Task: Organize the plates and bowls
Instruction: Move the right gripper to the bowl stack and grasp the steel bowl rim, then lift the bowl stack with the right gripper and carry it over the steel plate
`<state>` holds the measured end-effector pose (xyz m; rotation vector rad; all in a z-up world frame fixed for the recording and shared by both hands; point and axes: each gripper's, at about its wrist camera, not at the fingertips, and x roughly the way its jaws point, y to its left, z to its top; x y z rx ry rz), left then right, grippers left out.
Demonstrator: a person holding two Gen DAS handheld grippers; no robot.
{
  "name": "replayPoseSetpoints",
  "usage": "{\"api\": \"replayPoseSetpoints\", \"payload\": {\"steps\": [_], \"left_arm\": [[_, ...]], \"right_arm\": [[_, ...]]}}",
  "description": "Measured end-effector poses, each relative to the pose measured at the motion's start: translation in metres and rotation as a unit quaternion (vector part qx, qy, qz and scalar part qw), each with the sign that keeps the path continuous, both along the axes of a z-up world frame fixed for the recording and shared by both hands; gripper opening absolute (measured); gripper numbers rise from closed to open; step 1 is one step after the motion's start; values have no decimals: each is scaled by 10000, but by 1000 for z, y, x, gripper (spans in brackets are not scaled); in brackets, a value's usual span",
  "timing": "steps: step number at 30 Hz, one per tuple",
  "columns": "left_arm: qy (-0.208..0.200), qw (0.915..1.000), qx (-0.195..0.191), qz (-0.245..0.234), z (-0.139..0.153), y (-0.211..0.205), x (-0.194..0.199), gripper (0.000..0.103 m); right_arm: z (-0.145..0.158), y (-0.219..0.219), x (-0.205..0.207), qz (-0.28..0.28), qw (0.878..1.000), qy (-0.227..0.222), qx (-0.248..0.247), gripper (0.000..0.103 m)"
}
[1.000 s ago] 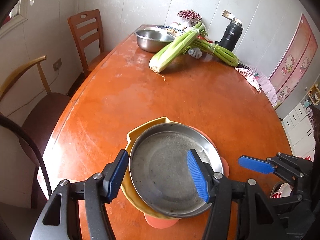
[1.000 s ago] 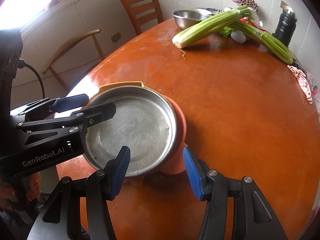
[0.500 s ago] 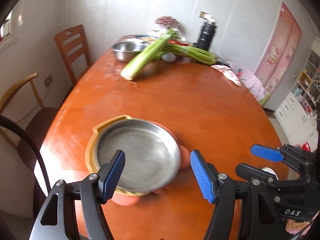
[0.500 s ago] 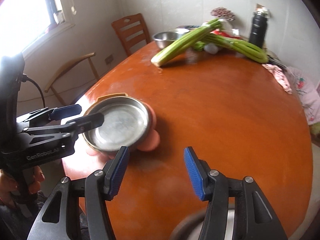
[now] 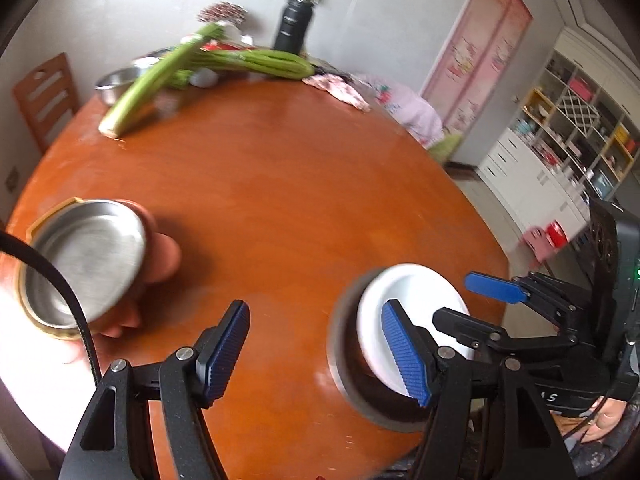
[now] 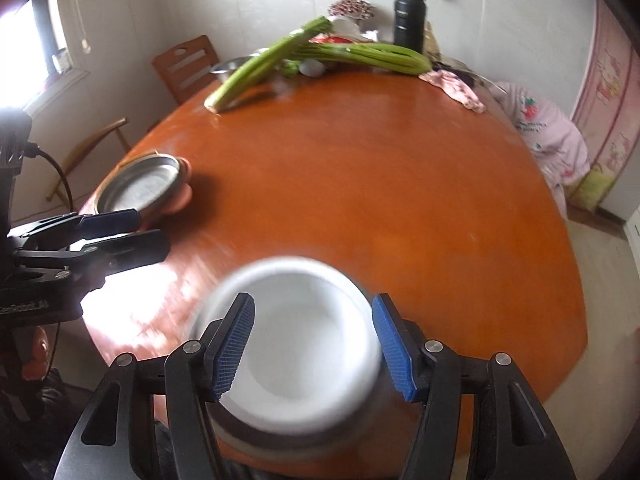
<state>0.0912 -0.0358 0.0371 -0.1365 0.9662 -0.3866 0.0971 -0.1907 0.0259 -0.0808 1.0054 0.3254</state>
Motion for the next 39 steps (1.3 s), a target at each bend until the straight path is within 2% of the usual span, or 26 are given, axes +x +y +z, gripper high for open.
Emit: {"api": "replayPoseSetpoints", "payload": {"steps": [6,15,19,22,25,28,39], "left_arm": [[283,9993,51,-221,-17,-27,-2,69],[762,9965,73,-333,-46,-43,2,69],[959,9947,-4,-366,-58,-45,6,69],[1074,9929,-241,-442,-63,-44,11,67],[1058,9928,-320,-469,-64,-43,13,64],[1068,9926,-417,-407,-65,-33,14,64],[680,9972,-300,44,-43,2,15,64]], "right_arm": [[-16,-21,-8,-201,9995,220,76,63],[-44,-25,-5,-275,9964,746,294,64],[-50,-20,-7,-134,9956,875,323,64],[-50,-15,-9,-22,9954,875,395,65],[-50,-11,-8,61,9941,917,575,65],[-49,-5,-7,69,9948,872,512,65],[-29,35,10,414,9955,674,520,65]]}}
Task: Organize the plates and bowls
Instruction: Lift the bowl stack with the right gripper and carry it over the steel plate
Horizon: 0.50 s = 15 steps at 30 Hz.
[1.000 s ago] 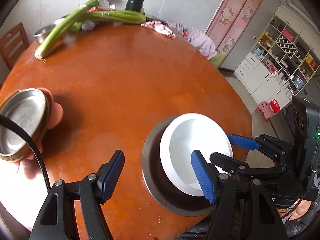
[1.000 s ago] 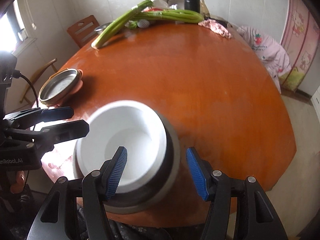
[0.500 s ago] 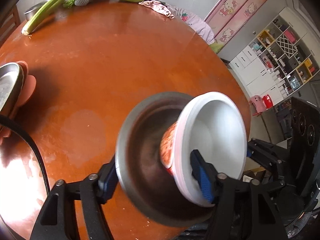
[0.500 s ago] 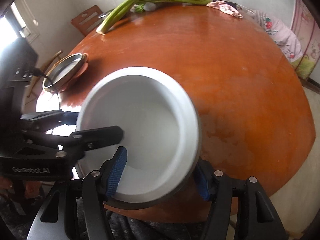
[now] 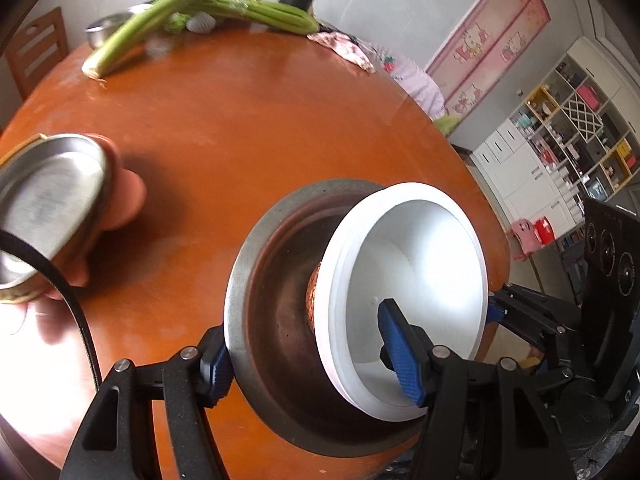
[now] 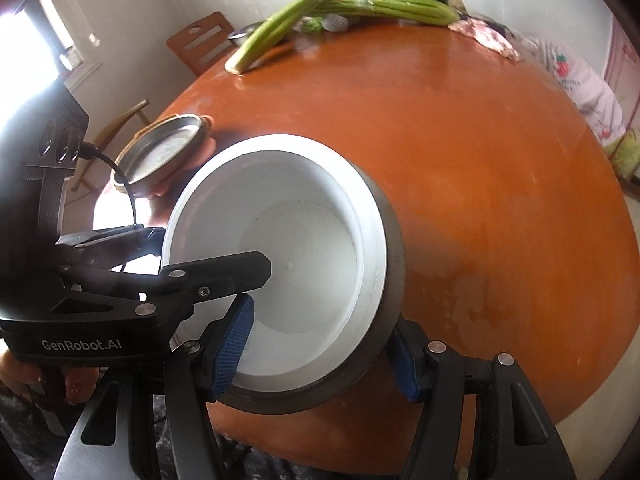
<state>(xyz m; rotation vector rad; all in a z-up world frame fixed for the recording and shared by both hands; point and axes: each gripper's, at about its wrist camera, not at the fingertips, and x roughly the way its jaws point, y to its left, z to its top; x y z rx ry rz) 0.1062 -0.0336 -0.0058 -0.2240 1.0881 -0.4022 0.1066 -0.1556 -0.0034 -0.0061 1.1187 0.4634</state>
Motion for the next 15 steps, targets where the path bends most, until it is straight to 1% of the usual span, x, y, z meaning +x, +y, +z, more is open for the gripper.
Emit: {"api": "replayPoseSetpoints", "payload": {"steps": [10,15], "left_arm": [[-350,9977,168,552,28,58,-7,65],[-487,9952,127,834,37,88,-9,65]], "right_arm": [[24,59,14,473,9984,-308,59,65],[35,86,23,666,9970,-393,52,65]]}}
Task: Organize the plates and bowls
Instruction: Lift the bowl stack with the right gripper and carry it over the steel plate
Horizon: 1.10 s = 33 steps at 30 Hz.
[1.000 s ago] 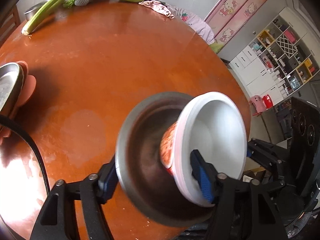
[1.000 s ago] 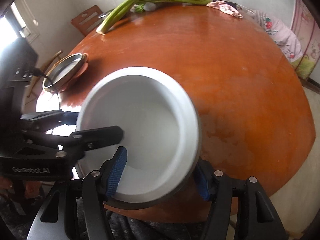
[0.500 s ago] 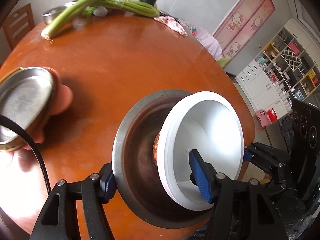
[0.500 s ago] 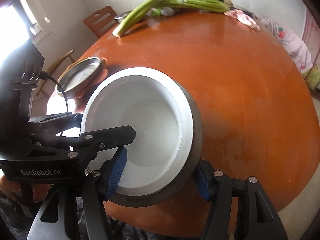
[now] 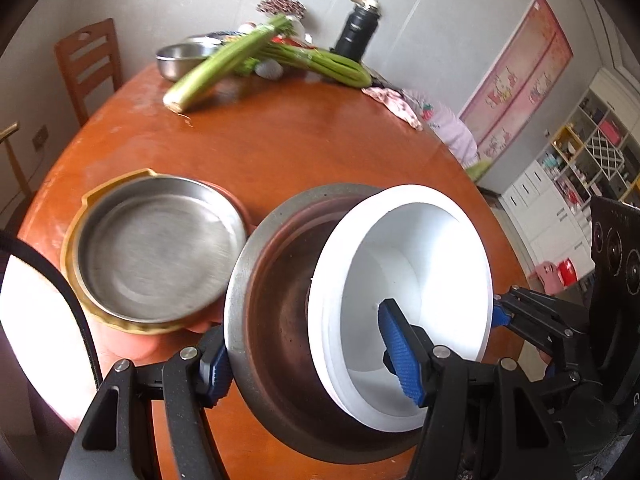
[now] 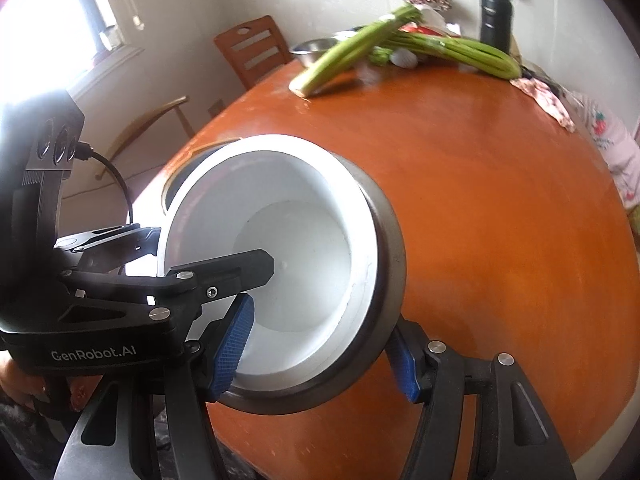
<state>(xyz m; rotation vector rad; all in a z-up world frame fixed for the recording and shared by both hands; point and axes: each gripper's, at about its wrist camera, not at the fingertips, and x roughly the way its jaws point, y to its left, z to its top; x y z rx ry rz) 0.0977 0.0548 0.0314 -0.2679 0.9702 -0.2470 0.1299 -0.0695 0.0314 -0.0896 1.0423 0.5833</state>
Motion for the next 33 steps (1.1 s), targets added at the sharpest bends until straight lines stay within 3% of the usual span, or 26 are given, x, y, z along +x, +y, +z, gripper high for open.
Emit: {"api": "replayPoseSetpoints", "payload": {"steps": [18,28,33], "left_arm": [[-255,9972,26,708,18,72,18,65],[-195,9943,218,1030,17,115,48,65],[-19,9942,222,1053,0,120,60,65]], "right_arm": [[21,76,28,688,9971,-313,-19,65],[13,124,64,1040,9942,-251,38,65],[-2,135,77,1078,9941,-63,-27,65]]}}
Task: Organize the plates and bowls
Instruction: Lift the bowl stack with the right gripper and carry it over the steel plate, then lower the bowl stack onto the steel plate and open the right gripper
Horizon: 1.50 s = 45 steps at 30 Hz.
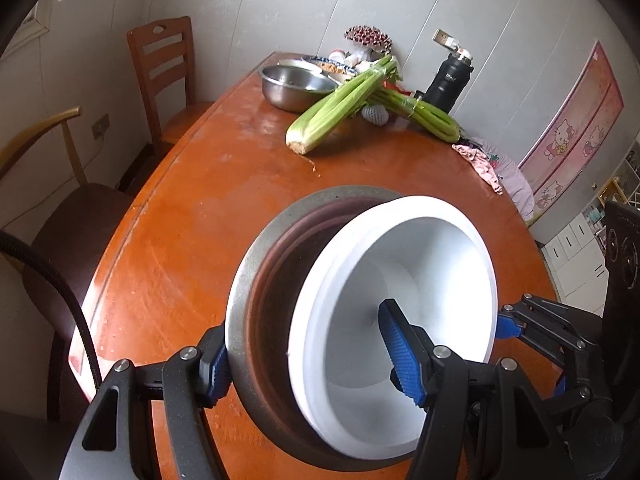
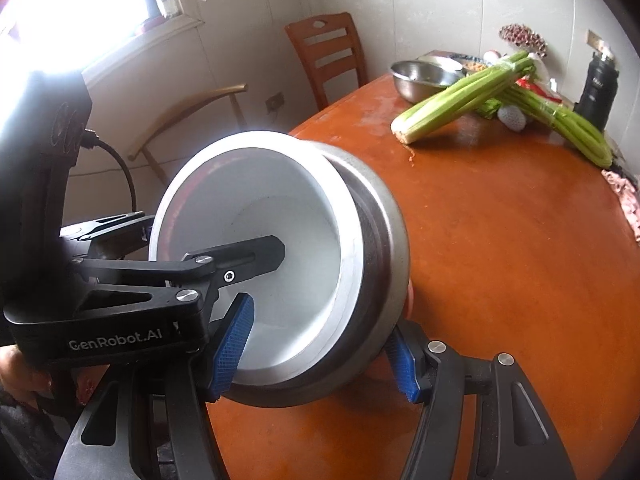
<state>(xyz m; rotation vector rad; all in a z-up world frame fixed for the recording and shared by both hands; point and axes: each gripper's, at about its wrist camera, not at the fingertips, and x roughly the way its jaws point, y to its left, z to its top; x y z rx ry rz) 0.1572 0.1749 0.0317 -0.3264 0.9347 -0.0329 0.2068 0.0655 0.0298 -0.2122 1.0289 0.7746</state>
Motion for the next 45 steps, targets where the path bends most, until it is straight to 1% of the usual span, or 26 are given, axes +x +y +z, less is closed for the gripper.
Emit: {"api": "replayPoseSetpoints", "payload": {"steps": [4,8,18,28,37,45], "left_arm": [[116,9999,-1,-19,-13,-4,5,65],[152,9999,64,-51,-18,-9,9,65],[168,9996,206,-70,-25,-16,14,65],[161,9994,295,-68,-25,-17,15,65],[220,9991,360,-21,-27,-16,15,65],[185,9991,393,16,-24,-15,13,65]], "right_arm": [[-11,-1,9,-45,9999,130,-43,65],[-21,-3,16,-105,9997,222,-96,65],[-29,-11,20,-177,9992,354,-94,65],[-29,-10,18,-266,9992,257,-157,65],[-31,-12,20,-331,9988,292,-192,65],[-29,-10,18,-370,9988,127,-284,65]]}}
